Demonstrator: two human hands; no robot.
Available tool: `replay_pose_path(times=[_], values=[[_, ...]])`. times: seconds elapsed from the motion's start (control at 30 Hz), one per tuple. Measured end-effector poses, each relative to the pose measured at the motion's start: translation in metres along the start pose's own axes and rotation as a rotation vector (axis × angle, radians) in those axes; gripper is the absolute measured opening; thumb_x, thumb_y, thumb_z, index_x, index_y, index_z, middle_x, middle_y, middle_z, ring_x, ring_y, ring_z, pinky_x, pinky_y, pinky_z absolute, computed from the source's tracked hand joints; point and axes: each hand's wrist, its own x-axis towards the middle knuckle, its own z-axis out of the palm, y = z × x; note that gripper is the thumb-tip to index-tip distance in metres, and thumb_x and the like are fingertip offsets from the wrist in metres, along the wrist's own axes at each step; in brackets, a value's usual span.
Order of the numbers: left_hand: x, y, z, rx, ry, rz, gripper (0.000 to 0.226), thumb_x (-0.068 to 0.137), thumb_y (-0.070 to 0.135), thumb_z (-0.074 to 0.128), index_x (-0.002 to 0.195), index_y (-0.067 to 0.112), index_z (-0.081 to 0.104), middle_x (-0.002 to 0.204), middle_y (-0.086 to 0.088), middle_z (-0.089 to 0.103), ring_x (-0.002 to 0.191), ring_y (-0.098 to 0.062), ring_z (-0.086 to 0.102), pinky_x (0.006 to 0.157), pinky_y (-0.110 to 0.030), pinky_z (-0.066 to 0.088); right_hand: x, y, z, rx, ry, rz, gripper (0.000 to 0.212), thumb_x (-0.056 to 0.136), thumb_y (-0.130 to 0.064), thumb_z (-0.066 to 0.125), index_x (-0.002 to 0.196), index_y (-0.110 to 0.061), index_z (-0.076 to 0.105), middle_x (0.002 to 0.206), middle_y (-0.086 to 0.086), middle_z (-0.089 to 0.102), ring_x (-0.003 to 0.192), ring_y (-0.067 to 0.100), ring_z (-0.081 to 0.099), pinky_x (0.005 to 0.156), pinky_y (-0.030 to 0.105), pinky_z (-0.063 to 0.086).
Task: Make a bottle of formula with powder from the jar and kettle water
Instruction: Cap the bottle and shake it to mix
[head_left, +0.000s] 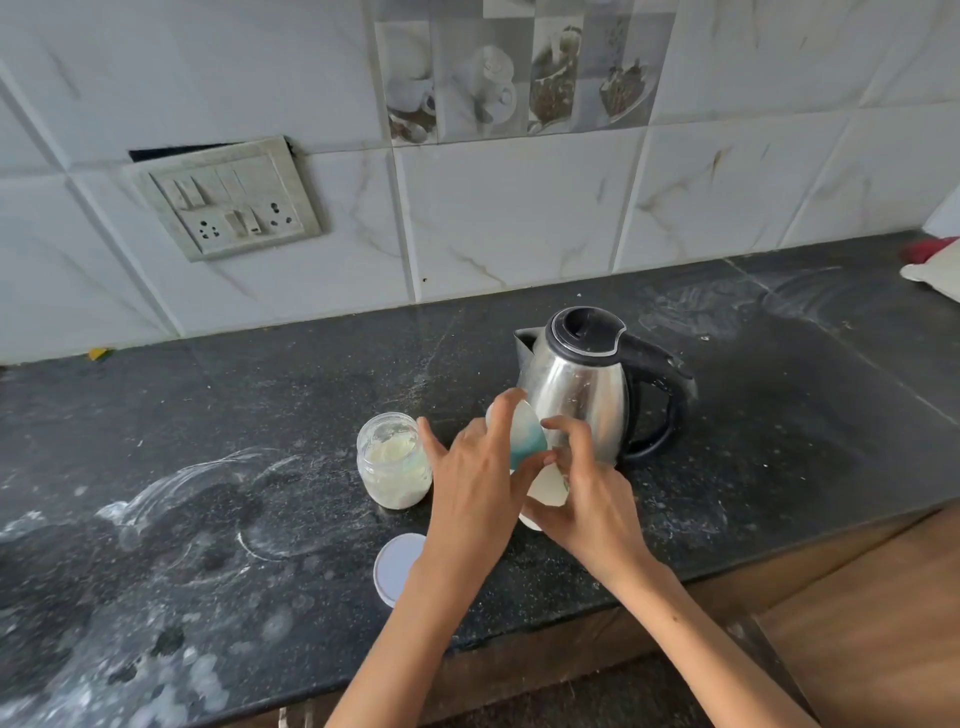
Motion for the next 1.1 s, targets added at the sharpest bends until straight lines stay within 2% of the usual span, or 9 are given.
replay_pose_path(times=[0.27,0.4,0.5,0.57,0.63,0.73,0.83,0.93,1.1], values=[[0.007,-0.017,-0.005,-0.262,-0.091,0.155,0.046,0.089,0.042,0.06,0.127,0.032,0.036,0.087,0.014,0.062,0.067,0.005,0.052,0.113,-0.058,0.012,-0.008,0.001,-0.004,0.284,-0.026,0.13,0.07,0.063,-0.061,0.071,0.115,-0.033,0.034,0.093,-0.003,0.077,0.08,0.016,0.074,0.065,0.042,0.057],[0.013,-0.024,-0.011,-0.404,-0.18,0.254,0.048,0.088,0.033,0.067,0.129,0.024,0.044,0.11,0.022,0.057,0.087,0.004,0.056,0.099,-0.059,0.039,-0.009,0.003,-0.003,0.572,-0.112,0.257,0.074,0.06,-0.045,0.085,0.115,-0.032,0.036,0.094,0.001,0.078,0.084,0.017,0.074,0.078,0.051,0.056],[0.016,-0.03,-0.014,-0.6,-0.381,0.232,0.052,0.09,0.025,0.066,0.136,0.022,0.043,0.125,0.011,0.057,0.109,-0.013,0.061,0.094,-0.049,0.05,-0.01,0.008,-0.004,0.807,-0.261,0.324,0.091,0.069,-0.018,0.087,0.134,-0.042,0.028,0.115,0.007,0.072,0.101,0.022,0.071,0.093,0.052,0.054],[0.012,-0.039,-0.007,-0.587,-0.482,0.202,0.063,0.093,0.031,0.061,0.147,0.03,0.029,0.144,0.01,0.045,0.131,-0.014,0.046,0.107,-0.051,0.038,-0.013,0.009,-0.002,0.744,-0.358,0.269,0.106,0.074,-0.013,0.085,0.142,-0.055,0.015,0.14,0.0,0.055,0.118,0.013,0.063,0.099,0.047,0.052],[-0.001,-0.047,0.007,-0.53,-0.482,0.103,0.066,0.095,0.047,0.049,0.149,0.043,0.012,0.153,0.026,0.024,0.143,-0.002,0.021,0.117,-0.054,0.014,-0.018,0.011,0.001,0.685,-0.363,0.243,0.112,0.074,-0.016,0.085,0.144,-0.059,0.009,0.152,-0.011,0.039,0.128,0.008,0.053,0.103,0.046,0.049],[-0.031,-0.052,0.03,-0.618,-0.23,-0.143,0.048,0.098,0.051,0.037,0.143,0.052,0.02,0.148,0.034,0.022,0.143,0.001,0.016,0.12,-0.041,0.012,-0.022,0.02,-0.002,0.715,-0.305,0.281,0.113,0.072,-0.012,0.086,0.147,-0.054,0.012,0.149,-0.012,0.041,0.126,0.009,0.055,0.1,0.042,0.052],[-0.062,-0.059,0.057,-0.347,-0.181,-0.173,0.046,0.101,0.039,0.034,0.143,0.046,0.017,0.152,0.018,0.02,0.145,-0.008,0.012,0.117,-0.025,0.011,-0.022,0.03,-0.015,0.892,-0.24,0.423,0.104,0.075,0.0,0.079,0.145,-0.048,0.019,0.132,-0.011,0.053,0.118,0.016,0.062,0.085,0.04,0.059],[-0.089,-0.068,0.084,0.028,-0.331,-0.036,0.05,0.101,0.044,0.019,0.149,0.035,0.008,0.158,0.004,0.005,0.147,-0.015,0.003,0.119,-0.033,0.012,-0.021,0.034,-0.025,1.062,-0.193,0.609,0.094,0.072,-0.006,0.075,0.14,-0.05,0.026,0.125,-0.001,0.057,0.112,0.019,0.064,0.069,0.04,0.061],[-0.111,-0.068,0.109,0.273,-0.45,-0.014,0.055,0.102,0.047,0.011,0.137,0.025,0.047,0.144,-0.008,0.046,0.132,-0.024,0.046,0.098,-0.041,0.045,-0.023,0.032,-0.024,1.158,-0.204,0.701,0.082,0.075,-0.009,0.069,0.137,-0.046,0.03,0.114,0.004,0.062,0.1,0.018,0.071,0.063,0.041,0.061]])
